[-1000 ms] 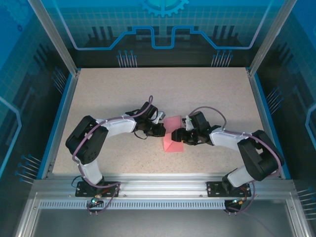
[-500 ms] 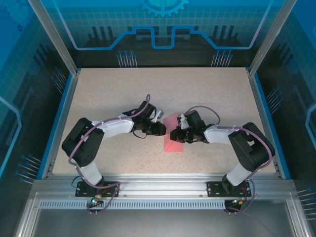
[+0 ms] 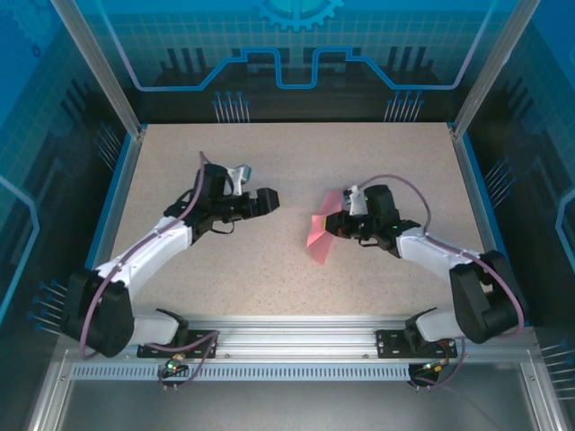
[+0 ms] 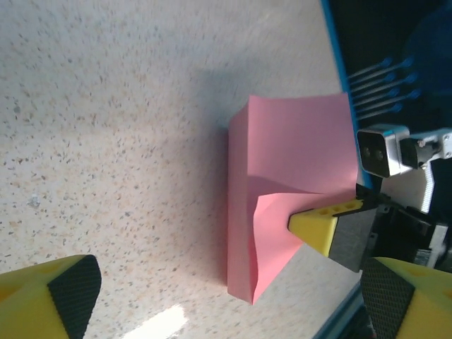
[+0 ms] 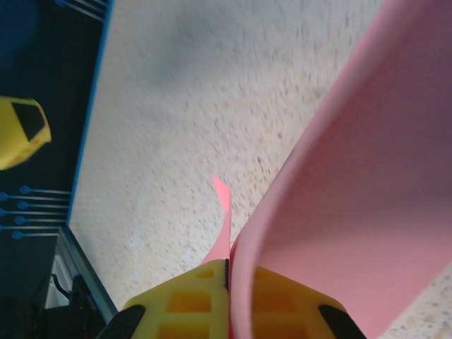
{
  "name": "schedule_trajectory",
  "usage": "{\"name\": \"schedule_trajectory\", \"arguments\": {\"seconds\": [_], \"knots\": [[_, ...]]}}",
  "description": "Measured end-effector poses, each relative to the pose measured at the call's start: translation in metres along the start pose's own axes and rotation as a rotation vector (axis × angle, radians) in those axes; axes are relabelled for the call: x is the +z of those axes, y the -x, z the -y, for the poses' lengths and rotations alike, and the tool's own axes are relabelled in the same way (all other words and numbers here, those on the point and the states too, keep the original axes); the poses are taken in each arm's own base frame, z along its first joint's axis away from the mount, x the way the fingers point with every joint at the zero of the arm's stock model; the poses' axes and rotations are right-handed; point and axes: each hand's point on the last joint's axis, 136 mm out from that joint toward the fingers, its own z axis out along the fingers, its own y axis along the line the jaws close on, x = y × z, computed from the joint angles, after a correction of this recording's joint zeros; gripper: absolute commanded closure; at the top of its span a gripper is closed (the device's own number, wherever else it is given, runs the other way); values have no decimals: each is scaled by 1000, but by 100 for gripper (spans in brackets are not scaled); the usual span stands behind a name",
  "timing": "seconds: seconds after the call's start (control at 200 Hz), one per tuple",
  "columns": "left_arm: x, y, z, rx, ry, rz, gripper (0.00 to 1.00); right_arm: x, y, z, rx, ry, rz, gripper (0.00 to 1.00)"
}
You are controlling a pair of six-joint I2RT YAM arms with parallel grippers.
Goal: Fold a paper plane with a square sheet of paper (fold left side to right side)
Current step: Turn over the paper at the center of the table.
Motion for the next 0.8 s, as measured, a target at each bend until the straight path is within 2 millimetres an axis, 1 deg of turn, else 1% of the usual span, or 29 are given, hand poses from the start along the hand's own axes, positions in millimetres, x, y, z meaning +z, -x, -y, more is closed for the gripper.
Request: {"name": "schedule_trajectory", "arguments": {"seconds": [0.07, 0.15, 0.225, 0.285, 0.425, 0.545, 0.625, 0.675, 0.735, 0.8], "knots": [[-11, 8, 5, -28, -46, 34, 1, -15, 17, -7, -13, 32, 52, 97], [-19, 14, 17, -44, -115, 51, 1, -31, 38, -23, -44, 93, 109, 97], [-23, 17, 36, -40, -208, 47, 1, -44, 56, -45, -82, 175, 152, 97], [-26, 17, 51, -31, -278, 33, 1, -53, 67, -64, -113, 240, 174, 97], [-30, 11, 77, -2, -384, -6, 1, -69, 83, -107, -183, 369, 192, 96], [-26, 4, 99, 26, -451, -47, 1, -76, 83, -141, -239, 450, 176, 96], [-21, 2, 107, 30, -482, -66, 1, -78, 79, -165, -283, 505, 160, 96], [-18, 1, 110, 24, -493, -78, 1, -78, 76, -176, -303, 532, 147, 96], [-14, -1, 112, 23, -502, -89, 1, -76, 72, -186, -315, 557, 129, 96], [-13, -2, 115, 23, -510, -96, 3, -72, 69, -190, -313, 569, 112, 96]]}}
